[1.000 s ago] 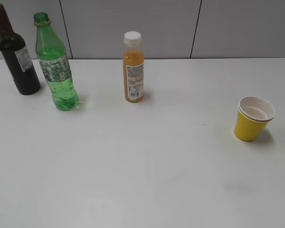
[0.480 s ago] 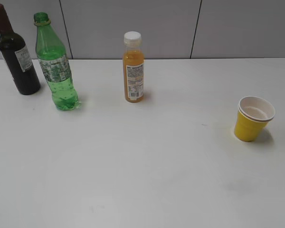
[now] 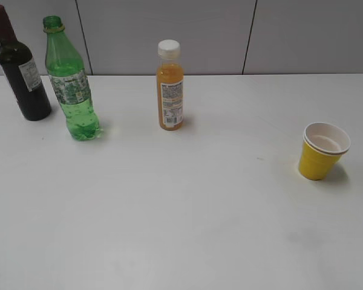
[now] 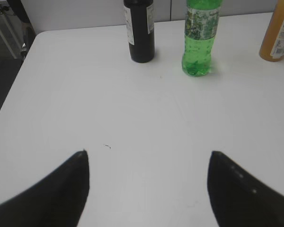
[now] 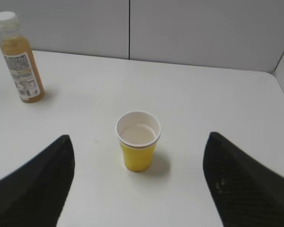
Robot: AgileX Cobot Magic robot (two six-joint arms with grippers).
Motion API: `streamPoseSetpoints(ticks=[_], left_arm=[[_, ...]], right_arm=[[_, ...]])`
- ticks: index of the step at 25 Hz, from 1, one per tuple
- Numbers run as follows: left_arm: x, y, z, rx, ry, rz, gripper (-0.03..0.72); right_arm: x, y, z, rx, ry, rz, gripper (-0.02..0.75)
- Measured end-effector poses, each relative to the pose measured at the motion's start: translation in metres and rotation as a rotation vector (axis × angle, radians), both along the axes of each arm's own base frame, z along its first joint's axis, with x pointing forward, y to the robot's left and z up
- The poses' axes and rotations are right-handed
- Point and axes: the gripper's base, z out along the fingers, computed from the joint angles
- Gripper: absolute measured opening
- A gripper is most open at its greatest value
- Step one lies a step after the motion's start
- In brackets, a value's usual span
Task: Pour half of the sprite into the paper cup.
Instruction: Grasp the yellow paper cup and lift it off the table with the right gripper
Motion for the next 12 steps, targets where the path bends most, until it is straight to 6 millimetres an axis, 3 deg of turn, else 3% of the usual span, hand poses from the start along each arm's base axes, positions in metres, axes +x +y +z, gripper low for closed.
streamPoseSetpoints(ticks=[5, 12], left_arm=[[0.000, 0.000, 0.000, 0.000, 0.000, 0.000, 0.589], [0.000, 0.000, 0.000, 0.000, 0.000, 0.000, 0.589]], right_arm=[[0.015, 0.000, -0.003, -0.026, -0.087, -0.011, 0.637], [0.027, -0.002, -0.031, -0.033, -0.115, -0.038, 0.633]])
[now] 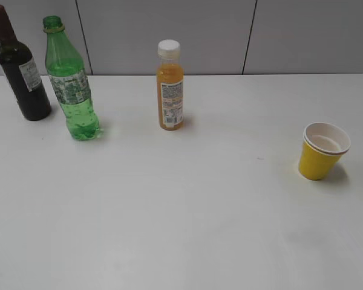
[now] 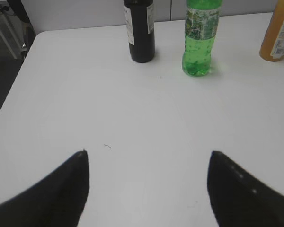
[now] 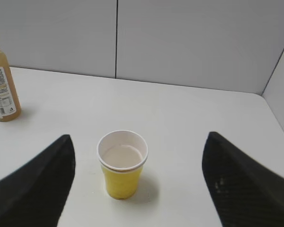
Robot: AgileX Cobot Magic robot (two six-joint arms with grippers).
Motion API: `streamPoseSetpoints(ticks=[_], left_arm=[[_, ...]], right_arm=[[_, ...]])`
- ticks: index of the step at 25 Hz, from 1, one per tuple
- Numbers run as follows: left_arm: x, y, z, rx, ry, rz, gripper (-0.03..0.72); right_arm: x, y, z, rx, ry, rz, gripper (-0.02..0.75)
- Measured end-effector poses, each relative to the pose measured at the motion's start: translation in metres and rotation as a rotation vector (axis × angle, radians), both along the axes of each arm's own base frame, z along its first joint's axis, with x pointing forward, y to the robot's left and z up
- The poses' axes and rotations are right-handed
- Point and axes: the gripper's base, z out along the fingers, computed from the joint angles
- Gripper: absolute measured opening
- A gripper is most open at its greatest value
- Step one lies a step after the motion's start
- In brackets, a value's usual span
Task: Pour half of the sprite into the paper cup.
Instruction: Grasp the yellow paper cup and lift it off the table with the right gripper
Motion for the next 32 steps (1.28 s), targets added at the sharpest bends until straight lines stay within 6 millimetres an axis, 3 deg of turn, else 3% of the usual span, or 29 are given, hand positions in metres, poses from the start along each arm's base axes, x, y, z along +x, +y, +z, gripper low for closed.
streamPoseSetpoints(ticks=[7, 14, 22, 32], left_arm=[[0.000, 0.000, 0.000, 0.000, 0.000, 0.000, 0.589], [0.000, 0.000, 0.000, 0.000, 0.000, 0.000, 0.589], [0.000, 0.000, 0.000, 0.000, 0.000, 0.000, 0.589], [0.000, 0.000, 0.000, 0.000, 0.000, 0.000, 0.589]], right_arm=[[0.012, -0.001, -0.021, -0.003, -0.006, -0.026, 0.626], [0.036, 0.000, -0.035, -0.004, 0.042, -0.044, 0.623], [0.062, 0.011, -0.051, 0.043, 0.049, 0.039, 0.615], [0.080, 0.019, -0.076, 0.016, 0.099, 0.120, 0.613]])
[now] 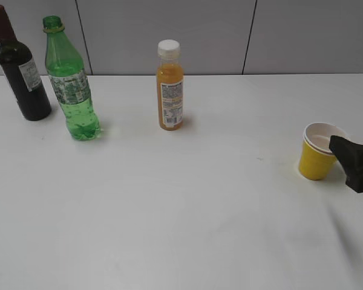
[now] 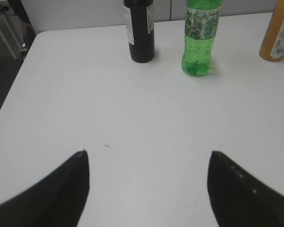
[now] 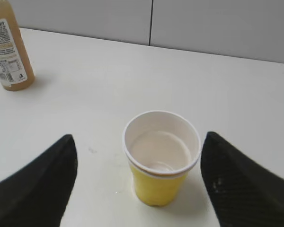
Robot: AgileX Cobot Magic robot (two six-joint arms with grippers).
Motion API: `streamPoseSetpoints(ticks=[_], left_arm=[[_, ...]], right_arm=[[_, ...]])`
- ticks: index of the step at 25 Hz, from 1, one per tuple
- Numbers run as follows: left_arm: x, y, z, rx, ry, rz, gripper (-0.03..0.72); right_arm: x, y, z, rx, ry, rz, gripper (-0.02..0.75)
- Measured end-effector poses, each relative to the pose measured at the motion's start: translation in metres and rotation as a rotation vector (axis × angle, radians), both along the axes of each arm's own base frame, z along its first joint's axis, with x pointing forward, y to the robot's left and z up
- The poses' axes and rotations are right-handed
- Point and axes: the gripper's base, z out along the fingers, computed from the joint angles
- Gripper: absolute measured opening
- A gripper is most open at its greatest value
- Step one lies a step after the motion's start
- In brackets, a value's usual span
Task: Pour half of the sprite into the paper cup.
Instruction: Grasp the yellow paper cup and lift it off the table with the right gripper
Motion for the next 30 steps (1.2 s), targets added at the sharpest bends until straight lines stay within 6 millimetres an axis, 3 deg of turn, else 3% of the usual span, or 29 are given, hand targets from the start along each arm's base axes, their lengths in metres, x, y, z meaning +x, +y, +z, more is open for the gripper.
streamPoseSetpoints(ticks=[13, 19, 30], left_arm=[[0.000, 0.000, 0.000, 0.000, 0.000, 0.000, 0.589], [0.000, 0.000, 0.000, 0.000, 0.000, 0.000, 0.589], [0.000, 0.000, 0.000, 0.000, 0.000, 0.000, 0.589]], right_arm=[[0.009, -0.001, -0.018, 0.032, 0.053, -0.036, 0.608], [0.012, -0.001, -0.031, 0.034, 0.097, -0.040, 0.678], [0.019, -0.003, -0.049, 0.048, 0.099, -0.073, 0.680]])
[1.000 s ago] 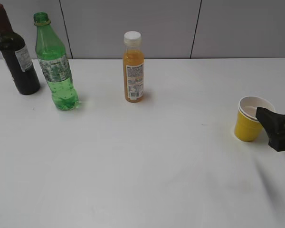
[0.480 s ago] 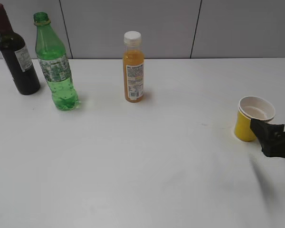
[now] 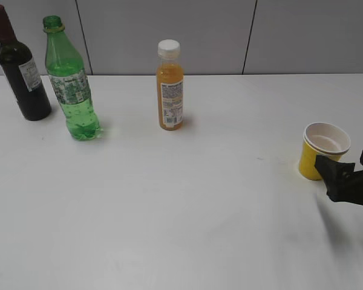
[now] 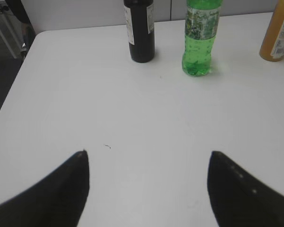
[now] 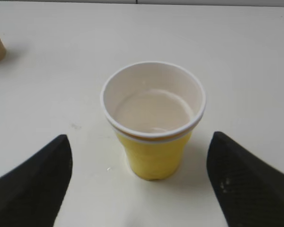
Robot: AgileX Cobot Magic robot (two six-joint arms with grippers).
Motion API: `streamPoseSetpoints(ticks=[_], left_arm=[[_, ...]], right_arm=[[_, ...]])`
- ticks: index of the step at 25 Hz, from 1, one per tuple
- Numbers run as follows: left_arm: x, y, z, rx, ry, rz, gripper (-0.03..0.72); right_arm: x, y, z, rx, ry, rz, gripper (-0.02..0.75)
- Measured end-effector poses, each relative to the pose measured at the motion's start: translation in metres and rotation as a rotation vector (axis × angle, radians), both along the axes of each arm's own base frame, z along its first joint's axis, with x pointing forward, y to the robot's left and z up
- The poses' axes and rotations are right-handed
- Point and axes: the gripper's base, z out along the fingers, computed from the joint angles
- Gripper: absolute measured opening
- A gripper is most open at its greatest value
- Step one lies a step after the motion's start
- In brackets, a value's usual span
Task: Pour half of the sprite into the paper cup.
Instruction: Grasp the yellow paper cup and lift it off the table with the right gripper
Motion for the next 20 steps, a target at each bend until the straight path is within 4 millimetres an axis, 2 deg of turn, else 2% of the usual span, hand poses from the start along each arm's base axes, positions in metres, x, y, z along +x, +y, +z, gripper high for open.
streamPoseSetpoints(ticks=[7, 13, 20], left_arm=[[0.000, 0.000, 0.000, 0.000, 0.000, 0.000, 0.589], [0.000, 0.000, 0.000, 0.000, 0.000, 0.000, 0.589], [0.000, 0.000, 0.000, 0.000, 0.000, 0.000, 0.589]], right_arm=[[0.004, 0.001, -0.018, -0.010, 0.001, 0.006, 0.678], [0.002, 0.000, -0.039, -0.032, 0.088, 0.002, 0.676], [0.010, 0.000, -0.046, -0.046, 0.098, 0.002, 0.673]])
